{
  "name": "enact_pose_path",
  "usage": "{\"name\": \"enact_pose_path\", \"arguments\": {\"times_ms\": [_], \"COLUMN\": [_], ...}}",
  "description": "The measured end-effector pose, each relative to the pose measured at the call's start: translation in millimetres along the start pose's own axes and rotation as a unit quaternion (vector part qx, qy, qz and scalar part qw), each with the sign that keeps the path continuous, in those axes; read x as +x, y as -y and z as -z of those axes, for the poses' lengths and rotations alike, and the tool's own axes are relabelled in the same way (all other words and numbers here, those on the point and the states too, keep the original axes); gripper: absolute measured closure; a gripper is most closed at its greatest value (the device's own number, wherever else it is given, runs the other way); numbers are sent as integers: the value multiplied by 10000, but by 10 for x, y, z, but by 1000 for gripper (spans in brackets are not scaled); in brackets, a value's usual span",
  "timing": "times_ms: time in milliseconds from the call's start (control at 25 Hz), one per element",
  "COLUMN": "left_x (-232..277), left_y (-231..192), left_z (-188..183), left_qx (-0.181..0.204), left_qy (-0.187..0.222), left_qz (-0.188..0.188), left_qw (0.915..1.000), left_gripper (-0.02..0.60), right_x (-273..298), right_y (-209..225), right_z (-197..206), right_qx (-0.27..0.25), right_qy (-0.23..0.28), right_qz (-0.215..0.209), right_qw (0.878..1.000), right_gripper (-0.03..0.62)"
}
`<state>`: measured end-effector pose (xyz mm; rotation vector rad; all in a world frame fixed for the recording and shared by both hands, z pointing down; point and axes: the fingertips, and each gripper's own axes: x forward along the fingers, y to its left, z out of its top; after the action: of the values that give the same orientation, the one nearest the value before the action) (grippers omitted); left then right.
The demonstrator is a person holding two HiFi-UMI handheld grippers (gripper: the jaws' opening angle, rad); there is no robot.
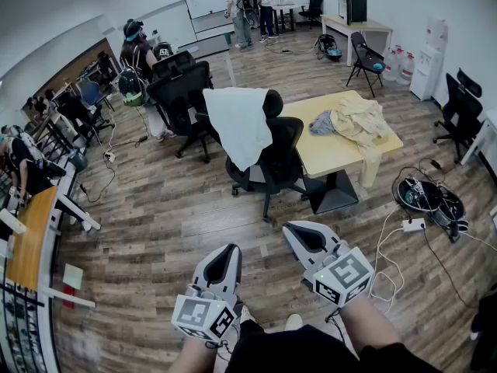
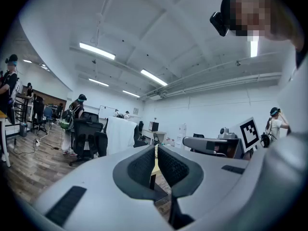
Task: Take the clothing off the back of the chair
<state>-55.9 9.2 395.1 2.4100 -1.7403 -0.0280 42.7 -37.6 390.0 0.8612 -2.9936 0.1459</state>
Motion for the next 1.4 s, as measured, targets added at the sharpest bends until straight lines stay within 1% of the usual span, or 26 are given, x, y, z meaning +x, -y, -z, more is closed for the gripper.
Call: {"name": "enact_pose_path", "arguments": {"times_ms": [360, 480, 840, 1200, 1400], "left_x": [-9, -4, -11, 18, 84], "left_y": [-8, -33, -240, -746, -1065], "left_z": [20, 27, -13, -162, -266], "left_qx": [-28, -41, -69, -81, -82], "left_qy": [10, 0, -53, 12, 84], "left_qz": [14, 5, -29, 20, 139], "left_qw": [10000, 10000, 10000, 10000, 9998], "left_gripper": [549, 549, 549, 549, 549], "right_x": [4, 13, 185, 679, 988], "right_y": [-12, 24, 66, -13, -40], "right_z": [1, 17, 30, -100, -183], "right_qx": [121, 133, 363, 303, 239], "right_qy": [110, 96, 57, 64, 75], "right_qz": [-48, 8, 54, 122, 233], "right_qw": [9999, 9999, 9993, 9994, 9994], "right_gripper": [582, 580, 580, 580, 580]}}
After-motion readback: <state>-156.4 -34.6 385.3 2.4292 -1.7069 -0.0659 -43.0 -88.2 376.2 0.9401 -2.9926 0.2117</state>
